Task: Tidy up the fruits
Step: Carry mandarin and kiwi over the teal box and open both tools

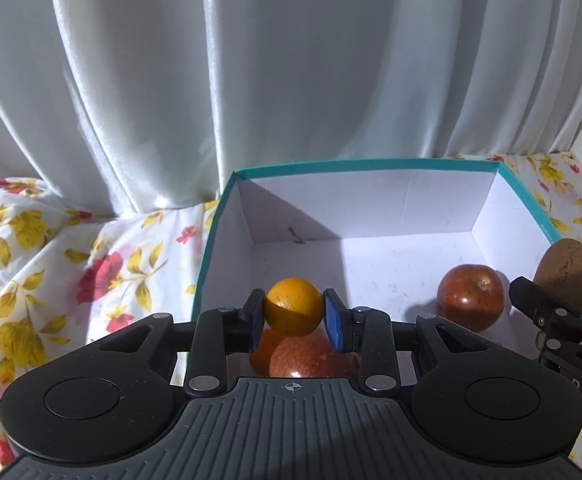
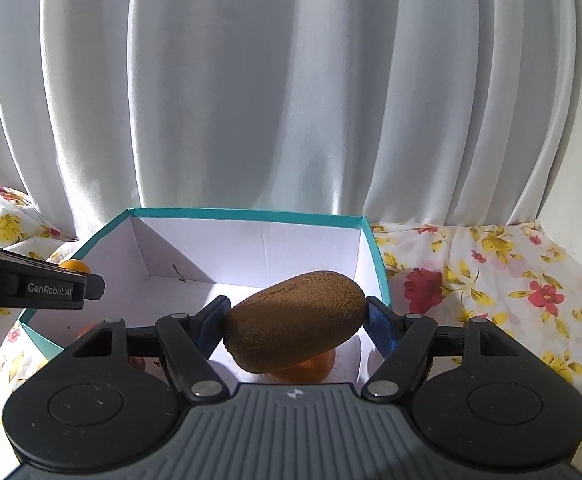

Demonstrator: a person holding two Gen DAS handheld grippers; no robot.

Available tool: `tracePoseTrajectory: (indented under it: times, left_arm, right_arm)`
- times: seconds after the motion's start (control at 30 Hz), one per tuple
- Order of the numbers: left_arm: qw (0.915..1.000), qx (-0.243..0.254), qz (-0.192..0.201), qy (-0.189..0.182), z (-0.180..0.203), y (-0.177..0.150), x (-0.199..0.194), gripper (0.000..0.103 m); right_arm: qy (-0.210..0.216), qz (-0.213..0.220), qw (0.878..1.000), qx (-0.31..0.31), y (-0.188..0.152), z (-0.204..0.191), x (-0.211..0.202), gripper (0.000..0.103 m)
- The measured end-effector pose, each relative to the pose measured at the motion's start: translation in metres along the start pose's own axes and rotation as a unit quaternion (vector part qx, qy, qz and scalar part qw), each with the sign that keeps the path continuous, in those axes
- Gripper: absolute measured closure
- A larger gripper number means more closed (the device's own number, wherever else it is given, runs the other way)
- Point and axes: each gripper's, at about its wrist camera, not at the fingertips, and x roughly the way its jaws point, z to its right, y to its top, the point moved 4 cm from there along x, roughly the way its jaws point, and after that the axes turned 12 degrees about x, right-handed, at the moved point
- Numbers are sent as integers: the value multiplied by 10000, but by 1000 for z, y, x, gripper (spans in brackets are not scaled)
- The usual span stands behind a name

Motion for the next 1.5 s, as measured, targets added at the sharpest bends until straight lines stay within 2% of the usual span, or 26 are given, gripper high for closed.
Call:
tracePoseTrajectory:
  times: [0.4,0.8,0.87,0.9,1.0,1.07,1.2,1.3,1.4,1.5]
  left_arm:
    - [9997,-43,-207,-133,-2,-14,17,68]
    - [9996,-32,-138,-237,-5,-16,19,67]
    - [9995,-61,-14,-295,-6,-16,16,44]
    - [9995,-127,113,-270,-9,-16,12,28]
    - [9977,-149,607,-245,-13,-17,-6,28]
    - [9959,-154,852,-267,-15,-20,-19,27]
    - [9909,-231,1228,-499,-16,-40,-45,19]
    - [9894,-223,1309,-590,-10,-60,-55,17]
    - [9879,-20,1338,-786,3,-80,-58,17]
    - [9879,447,1256,-793,24,-96,-55,17]
  right_arm:
    - [-239,-234,9994,-45,-17,4,18,30]
    - [-406,-283,9986,-209,-25,1,23,30]
    - [-410,-280,9986,-198,-25,1,23,30]
    - [-393,-247,9988,-176,-25,1,22,29]
    - [-336,135,9993,-127,-18,2,8,22]
    - [-343,406,9985,-87,-12,4,-5,21]
    - [-276,799,9964,63,-11,10,-35,21]
    - [-262,1031,9942,128,-24,15,-57,16]
    - [-348,896,9953,100,-51,16,-63,16]
    - [-455,679,9966,94,-76,19,-63,16]
